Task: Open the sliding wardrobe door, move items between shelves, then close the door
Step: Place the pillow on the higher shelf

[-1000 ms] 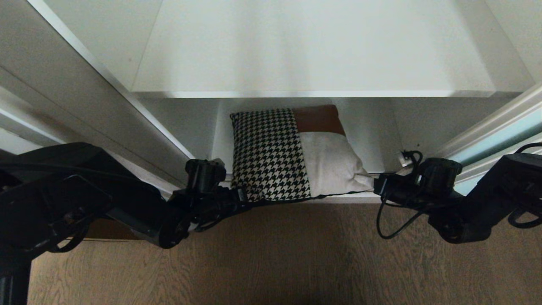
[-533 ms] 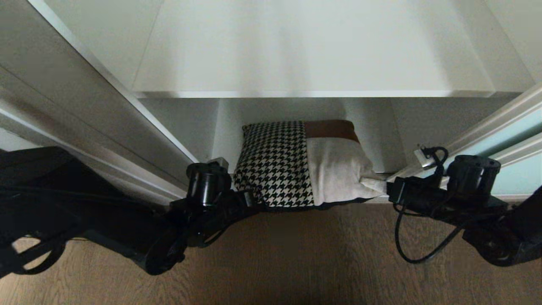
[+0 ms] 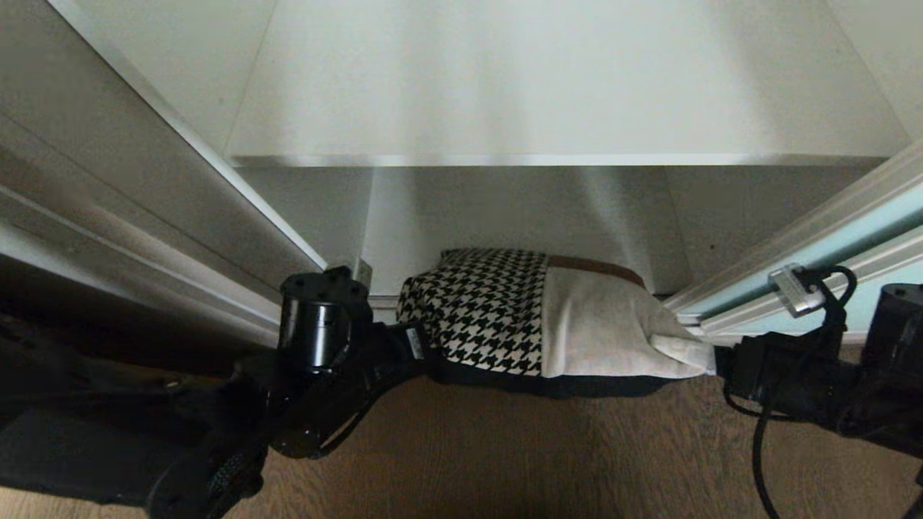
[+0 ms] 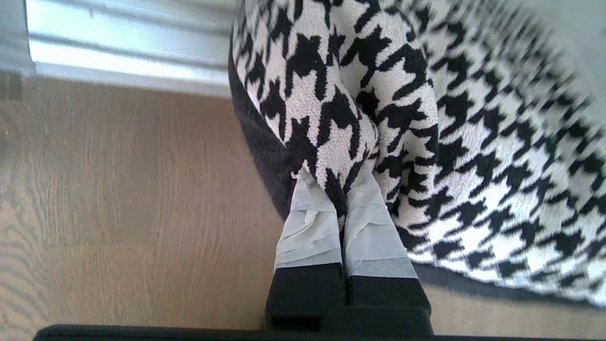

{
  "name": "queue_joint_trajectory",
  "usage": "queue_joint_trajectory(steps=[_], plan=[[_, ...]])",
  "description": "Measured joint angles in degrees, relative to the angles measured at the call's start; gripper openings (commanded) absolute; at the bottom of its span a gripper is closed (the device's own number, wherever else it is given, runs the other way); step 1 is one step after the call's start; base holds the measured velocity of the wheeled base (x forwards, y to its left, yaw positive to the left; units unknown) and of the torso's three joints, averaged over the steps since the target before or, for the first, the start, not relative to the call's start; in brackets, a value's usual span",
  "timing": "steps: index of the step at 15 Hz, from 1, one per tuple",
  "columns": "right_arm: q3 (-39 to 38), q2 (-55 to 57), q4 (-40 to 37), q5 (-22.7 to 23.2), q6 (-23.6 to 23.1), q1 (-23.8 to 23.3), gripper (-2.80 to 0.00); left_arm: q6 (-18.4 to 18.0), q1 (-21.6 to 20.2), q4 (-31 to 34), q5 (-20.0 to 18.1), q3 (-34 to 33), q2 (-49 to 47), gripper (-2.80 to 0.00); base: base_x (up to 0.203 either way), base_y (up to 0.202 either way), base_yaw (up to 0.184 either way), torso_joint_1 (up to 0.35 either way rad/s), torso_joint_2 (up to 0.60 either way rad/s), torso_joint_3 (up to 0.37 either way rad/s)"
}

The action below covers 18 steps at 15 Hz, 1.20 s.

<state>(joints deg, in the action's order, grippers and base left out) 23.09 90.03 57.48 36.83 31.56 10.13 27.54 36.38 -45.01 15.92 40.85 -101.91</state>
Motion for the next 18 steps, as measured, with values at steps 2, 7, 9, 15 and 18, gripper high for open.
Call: queue_joint_trajectory(steps=[2, 7, 9, 15, 18], plan=[[-1.21, -6.33, -5.37, -0.04, 0.0, 0.23, -2.8, -0.44, 0.75, 0.49, 0.17, -1.11, 3.6, -2.8, 0.0, 0.0, 0.0, 0.0, 0.0, 0.0], [0.91, -22.82, -24.61, -0.07, 0.0, 0.34, -2.8, -2.21, 1.24, 2.34, 0.15, -2.97, 11.74, -2.8, 0.0, 0.0, 0.0, 0.0, 0.0, 0.0], [2.93, -27.36, -32.3, -1.02, 0.0, 0.34, -2.8, -2.22, 1.55, 2.34, 0.0, -4.23, 15.11, -2.8, 0.0, 0.0, 0.0, 0.0, 0.0, 0.0], [3.75, -34.81, -42.1, -1.58, 0.02, 1.35, -2.8, -2.6, 7.86, 5.84, -0.19, -5.24, 21.1, -2.8, 0.0, 0.0, 0.0, 0.0, 0.0, 0.0], [3.45, -36.72, -43.81, -1.61, 0.41, 3.86, -2.8, -3.63, 10.61, 5.79, -0.27, -4.07, 21.7, -2.8, 0.0, 0.0, 0.0, 0.0, 0.0, 0.0]])
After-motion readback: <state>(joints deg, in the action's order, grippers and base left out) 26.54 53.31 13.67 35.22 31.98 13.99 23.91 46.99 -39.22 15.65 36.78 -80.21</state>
